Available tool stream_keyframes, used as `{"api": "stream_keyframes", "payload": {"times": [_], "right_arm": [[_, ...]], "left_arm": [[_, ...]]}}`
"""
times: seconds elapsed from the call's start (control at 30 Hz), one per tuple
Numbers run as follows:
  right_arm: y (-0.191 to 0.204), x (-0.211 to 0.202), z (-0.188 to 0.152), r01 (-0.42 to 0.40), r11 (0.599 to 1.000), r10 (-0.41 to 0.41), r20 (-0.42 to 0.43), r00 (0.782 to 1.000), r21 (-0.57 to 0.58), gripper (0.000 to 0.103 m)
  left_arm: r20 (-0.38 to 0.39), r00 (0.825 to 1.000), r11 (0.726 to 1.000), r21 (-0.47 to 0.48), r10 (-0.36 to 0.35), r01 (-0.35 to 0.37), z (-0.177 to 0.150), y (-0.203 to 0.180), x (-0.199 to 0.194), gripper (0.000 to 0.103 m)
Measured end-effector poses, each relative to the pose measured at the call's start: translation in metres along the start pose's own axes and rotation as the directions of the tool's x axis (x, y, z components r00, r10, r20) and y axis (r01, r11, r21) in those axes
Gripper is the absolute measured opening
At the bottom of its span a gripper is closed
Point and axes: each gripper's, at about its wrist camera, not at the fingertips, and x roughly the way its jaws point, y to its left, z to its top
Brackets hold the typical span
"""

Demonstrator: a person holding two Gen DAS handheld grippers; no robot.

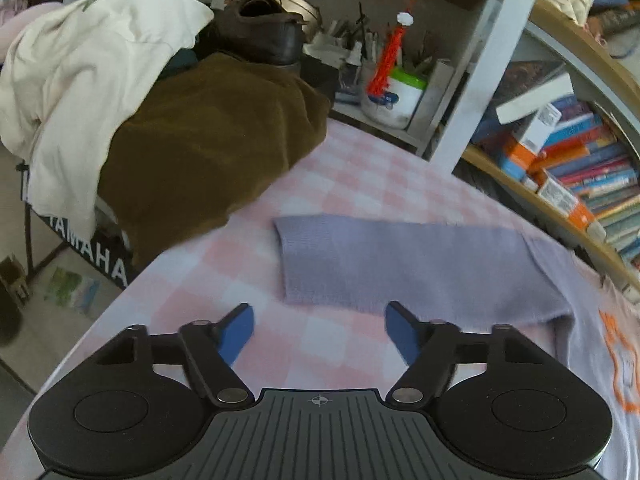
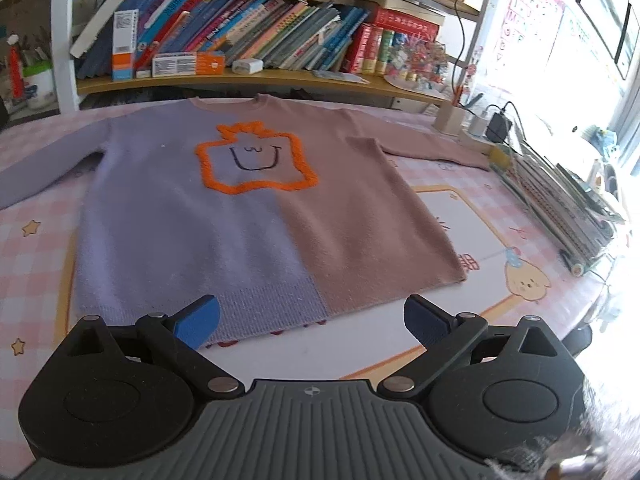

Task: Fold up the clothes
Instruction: 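Reach the left gripper to the lavender sleeve cuff and close on it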

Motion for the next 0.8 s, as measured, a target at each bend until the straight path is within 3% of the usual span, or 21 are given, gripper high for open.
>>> {"api": "stream_keyframes", "payload": {"times": [0.07,0.13,0.4,0.53,0.7,0.77,0.8], "right_arm": [[-0.001,-0.001,-0.001,0.010,1.000,-0.010,-0.002,1.000,-0.001,0.099],[-0.002,-0.003,-0.002,0.023,1.000,-0.023,-0.004,1.000,-0.002,0.099],[-0.008,-0.004,-0.004,0.073,0.997,-0.073,-0.016,0.997,0.015,0.099],[-0.012,-0.004,-0.003,0.092,0.995,-0.091,-0.019,0.996,0.030,0.099],[-0.014,-0.002,-0.002,0.105,0.993,-0.104,-0.022,0.994,0.048,0.099],[-0.013,-0.001,0.000,0.102,0.994,-0.101,-0.018,0.995,0.044,0.099],[-0.012,0.000,0.000,0.098,0.994,-0.098,-0.016,0.995,0.039,0.099]], "left_arm": [[0.005,1.000,0.999,-0.038,-0.023,0.023,0.003,-0.001,0.006,0.054],[0.011,0.999,0.996,-0.079,-0.047,0.048,0.006,-0.003,0.012,0.050],[0.020,0.989,0.969,-0.195,-0.149,0.150,0.007,-0.017,0.031,0.051],[0.006,0.979,0.959,-0.196,-0.205,0.202,0.008,-0.024,0.039,0.051],[0.000,0.976,0.955,-0.209,-0.216,0.211,0.009,-0.030,0.042,0.049],[0.005,0.980,0.948,-0.254,-0.197,0.192,0.013,-0.022,0.046,0.039],[0.004,0.983,0.945,-0.274,-0.185,0.179,0.014,-0.017,0.048,0.028]]}}
